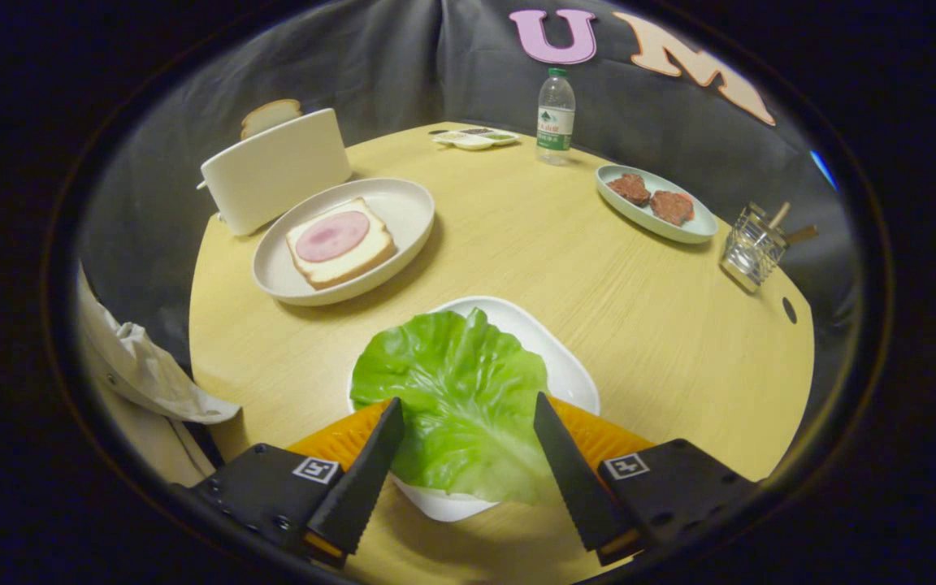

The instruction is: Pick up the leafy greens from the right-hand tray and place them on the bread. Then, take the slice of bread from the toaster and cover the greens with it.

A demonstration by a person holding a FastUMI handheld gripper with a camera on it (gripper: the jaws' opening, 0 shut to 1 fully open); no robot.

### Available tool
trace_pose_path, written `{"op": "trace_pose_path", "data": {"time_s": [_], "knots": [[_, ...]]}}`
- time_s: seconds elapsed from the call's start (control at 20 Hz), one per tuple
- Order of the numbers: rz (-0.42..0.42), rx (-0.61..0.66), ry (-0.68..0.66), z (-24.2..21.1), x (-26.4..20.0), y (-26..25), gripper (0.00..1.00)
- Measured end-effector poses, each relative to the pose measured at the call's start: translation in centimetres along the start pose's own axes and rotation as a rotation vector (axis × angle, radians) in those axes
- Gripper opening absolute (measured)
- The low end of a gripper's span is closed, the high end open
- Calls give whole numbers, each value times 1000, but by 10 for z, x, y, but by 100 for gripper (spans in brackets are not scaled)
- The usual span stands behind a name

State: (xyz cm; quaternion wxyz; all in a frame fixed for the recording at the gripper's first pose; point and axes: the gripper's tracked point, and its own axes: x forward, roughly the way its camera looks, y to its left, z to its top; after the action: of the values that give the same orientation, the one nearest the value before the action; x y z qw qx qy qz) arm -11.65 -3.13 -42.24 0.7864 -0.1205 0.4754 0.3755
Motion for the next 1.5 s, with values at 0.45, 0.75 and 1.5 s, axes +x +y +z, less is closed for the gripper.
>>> {"op": "trace_pose_path", "data": {"time_s": [0.45,0.75,1.5], "knots": [[-47,11,22,1,3,3,28],[-53,-9,53,4,-6,8,4],[-109,-17,-34,79,-44,52,4]]}}
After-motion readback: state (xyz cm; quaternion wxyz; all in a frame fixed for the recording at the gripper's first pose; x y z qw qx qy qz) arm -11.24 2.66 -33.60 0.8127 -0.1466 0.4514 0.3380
